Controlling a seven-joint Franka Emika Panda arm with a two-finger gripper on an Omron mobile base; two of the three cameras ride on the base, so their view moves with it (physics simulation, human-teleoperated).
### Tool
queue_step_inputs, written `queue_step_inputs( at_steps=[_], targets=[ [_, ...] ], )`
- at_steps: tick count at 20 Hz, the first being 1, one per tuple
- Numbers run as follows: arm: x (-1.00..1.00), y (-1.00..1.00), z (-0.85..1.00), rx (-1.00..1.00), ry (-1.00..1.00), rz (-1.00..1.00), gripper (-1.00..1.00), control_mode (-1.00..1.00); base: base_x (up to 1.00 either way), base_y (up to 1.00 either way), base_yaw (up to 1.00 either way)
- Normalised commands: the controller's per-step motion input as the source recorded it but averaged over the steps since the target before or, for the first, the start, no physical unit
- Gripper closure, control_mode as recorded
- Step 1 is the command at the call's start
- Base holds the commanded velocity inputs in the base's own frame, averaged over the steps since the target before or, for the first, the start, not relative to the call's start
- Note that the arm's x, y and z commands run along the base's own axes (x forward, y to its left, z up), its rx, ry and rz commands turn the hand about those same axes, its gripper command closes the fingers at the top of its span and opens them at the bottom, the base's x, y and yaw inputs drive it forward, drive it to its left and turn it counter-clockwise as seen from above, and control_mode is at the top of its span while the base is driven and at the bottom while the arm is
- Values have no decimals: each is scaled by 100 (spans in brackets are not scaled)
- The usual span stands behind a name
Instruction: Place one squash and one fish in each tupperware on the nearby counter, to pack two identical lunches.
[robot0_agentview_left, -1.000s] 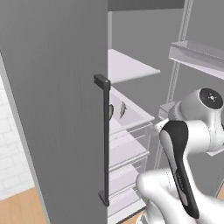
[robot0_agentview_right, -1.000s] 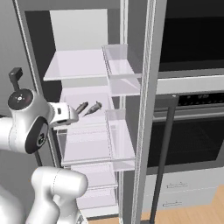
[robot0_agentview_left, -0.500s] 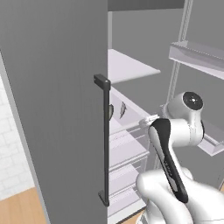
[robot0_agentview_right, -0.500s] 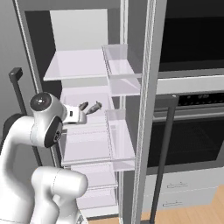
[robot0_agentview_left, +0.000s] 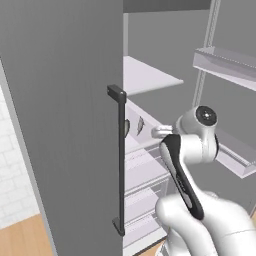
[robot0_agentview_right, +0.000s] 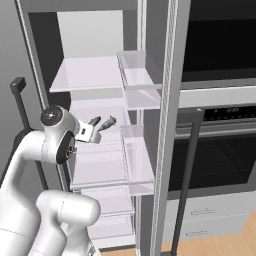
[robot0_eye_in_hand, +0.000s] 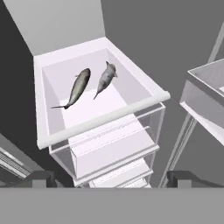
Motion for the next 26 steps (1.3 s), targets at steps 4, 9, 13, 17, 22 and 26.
queue_step_inputs(
  at_steps=[4, 9, 13, 17, 22, 26],
  targets=[
    [48, 5, -23, 1, 3, 0, -100, -100, 0, 0, 0],
    [63, 4, -28, 0, 8, 0, -100, -100, 0, 0, 0],
    [66, 0, -17, 0, 7, 0, -100, -100, 0, 0, 0],
    [68, 5, -18, 0, 5, 0, -100, -100, 0, 0, 0],
    [67, 11, -32, 0, 1, 0, -100, -100, 0, 0, 0],
    [74, 2, -25, 0, 2, 0, -100, -100, 0, 0, 0]
  ],
)
